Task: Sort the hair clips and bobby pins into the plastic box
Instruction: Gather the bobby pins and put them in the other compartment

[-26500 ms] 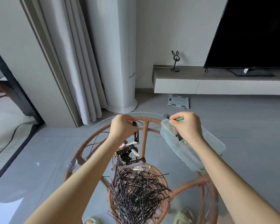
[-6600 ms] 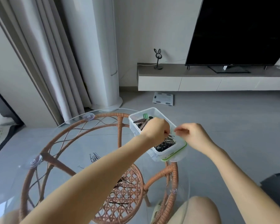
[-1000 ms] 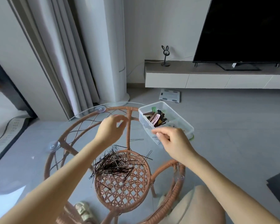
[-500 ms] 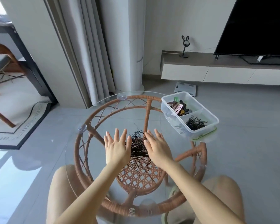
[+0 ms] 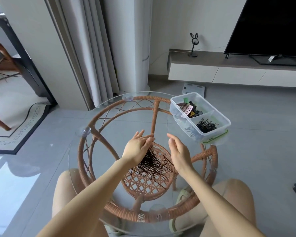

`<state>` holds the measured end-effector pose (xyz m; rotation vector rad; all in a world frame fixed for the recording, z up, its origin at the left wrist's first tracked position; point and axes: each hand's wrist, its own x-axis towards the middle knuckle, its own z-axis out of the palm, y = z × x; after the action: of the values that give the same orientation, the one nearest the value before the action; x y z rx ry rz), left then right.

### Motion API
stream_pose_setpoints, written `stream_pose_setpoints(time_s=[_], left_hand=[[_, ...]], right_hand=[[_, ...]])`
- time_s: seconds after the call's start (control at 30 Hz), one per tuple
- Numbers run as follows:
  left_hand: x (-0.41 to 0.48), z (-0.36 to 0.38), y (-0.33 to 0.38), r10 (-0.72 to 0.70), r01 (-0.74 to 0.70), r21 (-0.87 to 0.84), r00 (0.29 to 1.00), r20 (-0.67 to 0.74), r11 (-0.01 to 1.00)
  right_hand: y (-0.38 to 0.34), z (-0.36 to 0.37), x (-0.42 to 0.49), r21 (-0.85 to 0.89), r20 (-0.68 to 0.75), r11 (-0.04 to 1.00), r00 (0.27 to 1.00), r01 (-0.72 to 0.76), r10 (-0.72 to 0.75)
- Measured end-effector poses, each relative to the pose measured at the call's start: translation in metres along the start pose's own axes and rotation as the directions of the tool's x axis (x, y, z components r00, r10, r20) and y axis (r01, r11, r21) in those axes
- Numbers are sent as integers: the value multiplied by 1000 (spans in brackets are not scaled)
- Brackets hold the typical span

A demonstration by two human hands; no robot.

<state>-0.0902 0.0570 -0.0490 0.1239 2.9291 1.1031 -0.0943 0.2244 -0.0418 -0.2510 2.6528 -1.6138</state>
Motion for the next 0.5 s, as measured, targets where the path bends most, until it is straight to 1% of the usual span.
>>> stream_pose_setpoints(time_s=[0.07,0.1,0.2,0.23,0.3,0.33,0.37,0.4,0.43,0.47,0.5], left_hand=[[-13,2,3,8,-8,-150,1000,2,989],[-20,2,5,-11,14,-222,1000,13,975],[-34,0,12,-71,87,-442,996,54,893],[-38,-2,14,-88,98,-524,995,44,846],[-45,-9,18,-169,124,-652,986,-7,748],[-49,-13,20,-217,136,-655,975,-45,744],[-52,-18,19,-265,157,-585,959,-103,796],[-58,-23,17,-297,200,-440,941,-164,875],[-64,-27,14,-305,249,-259,930,-206,933],[-72,-32,12,-297,285,-88,931,-212,954],[-79,-36,10,-295,306,36,939,-177,951]], right_hand=[[0,8,3,53,-15,999,1000,-11,12],[-1,12,2,95,-23,995,1000,-9,11],[-5,23,-7,217,-25,976,1000,-3,8],[-8,26,-11,272,-18,962,1000,-6,12],[-14,31,-20,418,-21,908,999,-15,26],[-16,30,-24,463,-36,886,999,-18,39],[-18,26,-29,467,-50,884,997,-22,52],[-20,19,-34,432,-62,901,996,-28,60],[-19,11,-37,351,-58,935,996,-46,71],[-18,0,-42,211,-26,976,997,-61,68],[-15,-11,-45,-4,33,999,998,-52,52]])
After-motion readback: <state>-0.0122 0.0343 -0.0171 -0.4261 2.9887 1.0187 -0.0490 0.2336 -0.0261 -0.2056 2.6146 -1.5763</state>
